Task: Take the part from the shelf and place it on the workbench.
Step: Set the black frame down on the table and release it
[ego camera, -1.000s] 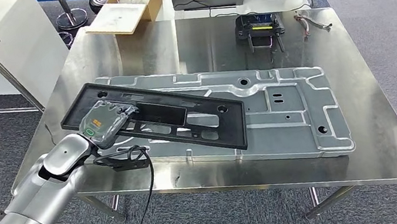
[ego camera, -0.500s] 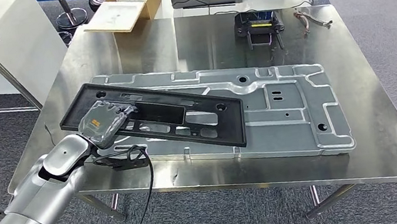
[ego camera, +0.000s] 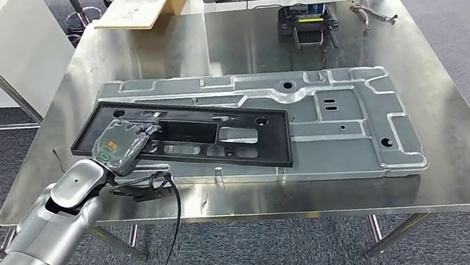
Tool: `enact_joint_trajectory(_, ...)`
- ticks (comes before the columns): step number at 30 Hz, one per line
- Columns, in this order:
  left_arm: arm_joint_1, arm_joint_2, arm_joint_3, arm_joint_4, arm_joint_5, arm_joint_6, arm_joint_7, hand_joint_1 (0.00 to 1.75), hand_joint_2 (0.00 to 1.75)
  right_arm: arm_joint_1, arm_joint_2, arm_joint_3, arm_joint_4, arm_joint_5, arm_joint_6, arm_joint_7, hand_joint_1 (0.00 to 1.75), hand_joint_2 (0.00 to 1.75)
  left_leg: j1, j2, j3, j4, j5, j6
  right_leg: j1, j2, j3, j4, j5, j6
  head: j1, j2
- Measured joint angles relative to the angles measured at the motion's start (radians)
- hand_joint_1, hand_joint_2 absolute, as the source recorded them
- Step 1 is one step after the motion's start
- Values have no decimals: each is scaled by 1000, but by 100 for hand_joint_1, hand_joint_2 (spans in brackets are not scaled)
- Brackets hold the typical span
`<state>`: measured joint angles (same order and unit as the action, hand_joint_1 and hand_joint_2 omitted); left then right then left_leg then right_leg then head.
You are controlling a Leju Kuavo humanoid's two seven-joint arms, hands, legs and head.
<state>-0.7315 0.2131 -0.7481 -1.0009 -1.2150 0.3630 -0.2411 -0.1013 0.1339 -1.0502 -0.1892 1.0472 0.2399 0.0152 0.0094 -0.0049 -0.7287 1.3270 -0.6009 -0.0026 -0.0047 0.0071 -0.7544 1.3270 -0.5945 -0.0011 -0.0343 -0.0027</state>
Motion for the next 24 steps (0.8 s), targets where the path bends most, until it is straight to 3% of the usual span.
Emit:
enact_joint_trajectory(7, 0, 0, 0, 0, 0, 2, 0, 175, 175, 0, 0, 0, 0, 0, 0, 0, 0, 0, 0, 0, -50, 101, -48, 0, 0, 0, -51, 102, -48, 0, 0, 0)
enact_joint_trajectory(11, 0, 1, 0, 0, 1, 10, 1, 175, 175, 0, 0, 2, 0, 4, -2, -3, 0, 0, 0, 0, -60, 122, -60, 0, 0, -1, -60, 123, -60, 0, 0, 0)
enact_joint_trajectory(17, 0, 4, 0, 0, 0, 16, 2, 175, 175, 0, 0, 6, 0, 7, -6, -12, 0, 0, 0, 0, -41, 101, -57, -1, 0, -1, -42, 101, -57, -1, 0, 0)
enact_joint_trajectory(24, 3, 4, 0, 0, -20, 26, 32, 175, 175, 2, 0, 10, 0, 7, -6, -15, 0, 0, 0, 0, 13, 28, -37, -1, 0, 0, 12, 29, -38, -1, 0, 0)
